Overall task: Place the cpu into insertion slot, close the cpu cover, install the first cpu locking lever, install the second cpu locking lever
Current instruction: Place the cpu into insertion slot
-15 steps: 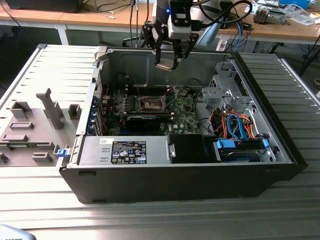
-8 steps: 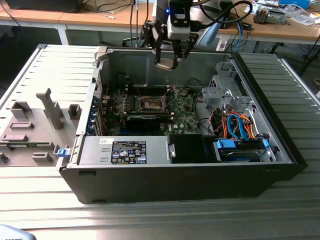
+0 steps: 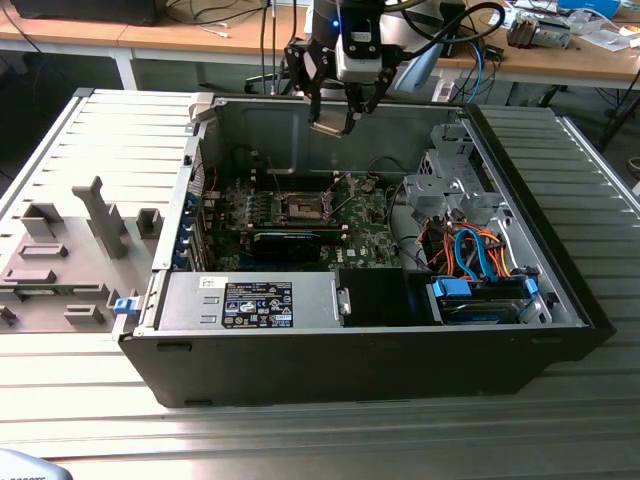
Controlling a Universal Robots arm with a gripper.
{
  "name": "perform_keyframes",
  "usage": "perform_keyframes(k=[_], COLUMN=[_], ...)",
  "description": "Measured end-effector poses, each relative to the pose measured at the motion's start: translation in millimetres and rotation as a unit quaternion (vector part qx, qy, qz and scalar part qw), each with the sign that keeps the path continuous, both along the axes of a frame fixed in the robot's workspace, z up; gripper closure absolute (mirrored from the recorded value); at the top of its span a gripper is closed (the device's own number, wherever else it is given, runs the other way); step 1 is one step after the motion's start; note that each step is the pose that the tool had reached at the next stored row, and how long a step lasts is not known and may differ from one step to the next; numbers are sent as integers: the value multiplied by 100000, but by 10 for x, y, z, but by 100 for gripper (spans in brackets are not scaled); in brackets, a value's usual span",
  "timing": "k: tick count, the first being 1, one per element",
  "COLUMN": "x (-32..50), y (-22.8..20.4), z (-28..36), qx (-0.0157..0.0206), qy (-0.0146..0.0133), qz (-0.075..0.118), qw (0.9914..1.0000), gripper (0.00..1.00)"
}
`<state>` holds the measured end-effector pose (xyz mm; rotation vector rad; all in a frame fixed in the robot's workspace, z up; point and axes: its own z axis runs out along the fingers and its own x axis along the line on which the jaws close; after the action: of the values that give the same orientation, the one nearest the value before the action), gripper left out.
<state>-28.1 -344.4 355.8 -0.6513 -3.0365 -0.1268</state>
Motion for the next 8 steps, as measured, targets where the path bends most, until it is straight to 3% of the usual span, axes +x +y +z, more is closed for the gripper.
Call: perform_keyframes(k=[2,8], x=[0,0], y=[0,0], z=[0,-1], qx=[2,1], qy=[-4,2], qz=[836,587], qw=[99997,99998], gripper=[45,45])
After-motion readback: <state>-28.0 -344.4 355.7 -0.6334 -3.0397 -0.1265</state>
